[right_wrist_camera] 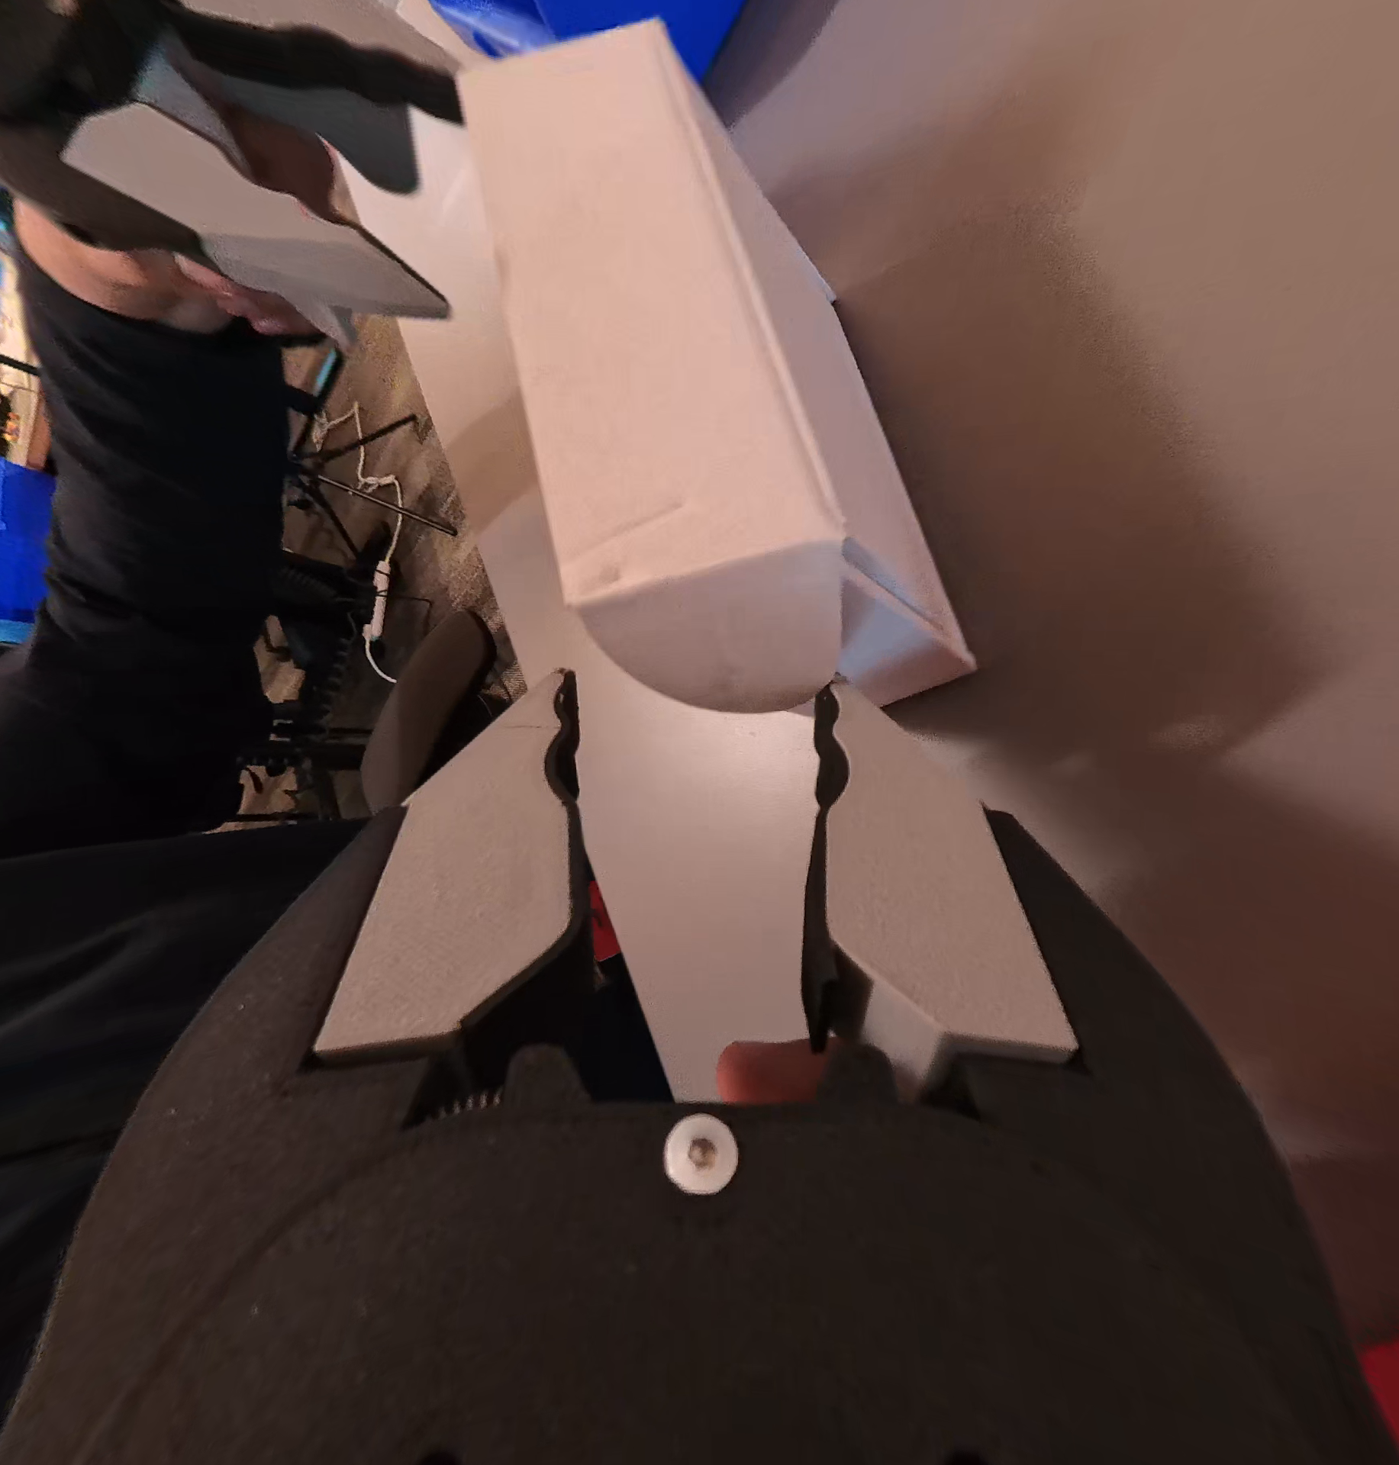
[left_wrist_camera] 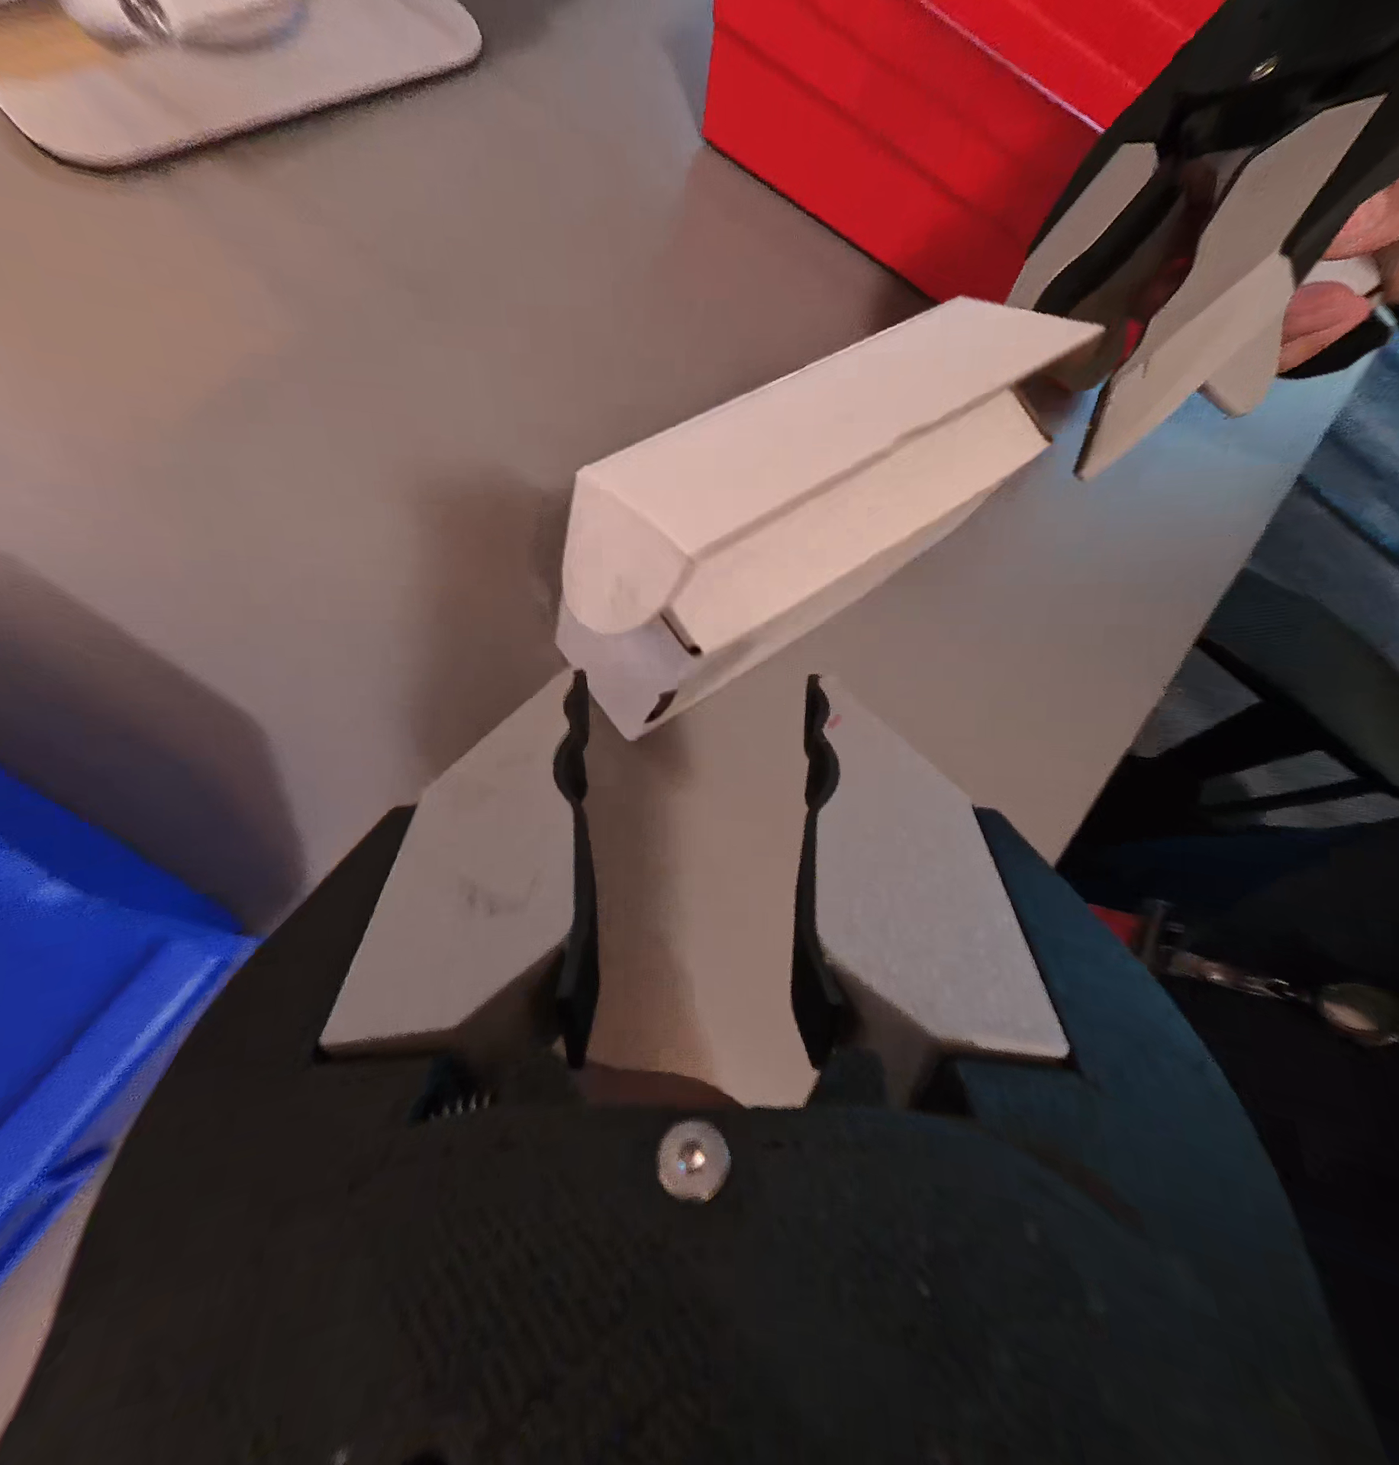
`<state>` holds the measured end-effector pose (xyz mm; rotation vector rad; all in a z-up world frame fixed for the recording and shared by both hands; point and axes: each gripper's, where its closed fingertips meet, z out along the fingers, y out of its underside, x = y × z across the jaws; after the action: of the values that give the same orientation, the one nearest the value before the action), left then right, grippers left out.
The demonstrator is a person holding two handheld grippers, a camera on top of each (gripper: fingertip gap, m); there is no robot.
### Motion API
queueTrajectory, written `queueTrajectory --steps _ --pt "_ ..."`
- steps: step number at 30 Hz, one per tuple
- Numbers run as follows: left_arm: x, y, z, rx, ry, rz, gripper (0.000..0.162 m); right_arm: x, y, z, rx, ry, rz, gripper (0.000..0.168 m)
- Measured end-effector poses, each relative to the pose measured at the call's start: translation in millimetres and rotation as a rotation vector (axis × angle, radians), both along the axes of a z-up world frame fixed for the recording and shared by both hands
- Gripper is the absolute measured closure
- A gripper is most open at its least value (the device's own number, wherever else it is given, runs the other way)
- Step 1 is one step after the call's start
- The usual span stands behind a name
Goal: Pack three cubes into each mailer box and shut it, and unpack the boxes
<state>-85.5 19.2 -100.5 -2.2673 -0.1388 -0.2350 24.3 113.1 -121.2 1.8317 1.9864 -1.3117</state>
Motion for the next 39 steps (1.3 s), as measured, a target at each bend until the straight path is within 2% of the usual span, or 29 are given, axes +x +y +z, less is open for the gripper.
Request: queueTrajectory --steps 4,8,15,20,25,26,32,39 --pt "-9.9 -3.7 26.9 0.016 0.240 -0.001 0.097 0.7 -0.7 -0.1 -0.010 0.020 0.004 0.110" --pt "3.0 8.5 47.7 0.029 0.423 -0.108 0.085 2.4 1.0 0.6 -0.003 0.045 0.000 0.110" --pt "25.9 40.7 30.4 -0.098 0.508 -0.317 0.072 9.4 2.0 2.4 0.043 0.095 -0.001 0.109" --pt "15.6 51.9 10.3 -0.168 0.549 -0.368 0.071 10.3 2.7 1.0 0.083 0.132 -0.001 0.109" --pt "7.1 53.2 -11.9 -0.202 0.575 -0.368 0.089 6.6 2.9 -1.6 0.135 0.172 -0.008 0.107" --pt "5.8 54.1 -14.2 -0.191 0.603 -0.361 0.088 6.0 3.2 -2.4 0.150 0.180 -0.009 0.106" --pt "8.1 48.8 -16.5 -0.160 0.757 -0.330 0.087 6.4 -0.4 -4.9 0.193 0.213 0.007 0.107" --pt "21.2 29.5 -11.5 -0.049 0.871 -0.167 0.089 9.9 -4.9 0.7 0.237 0.314 -0.004 0.110"
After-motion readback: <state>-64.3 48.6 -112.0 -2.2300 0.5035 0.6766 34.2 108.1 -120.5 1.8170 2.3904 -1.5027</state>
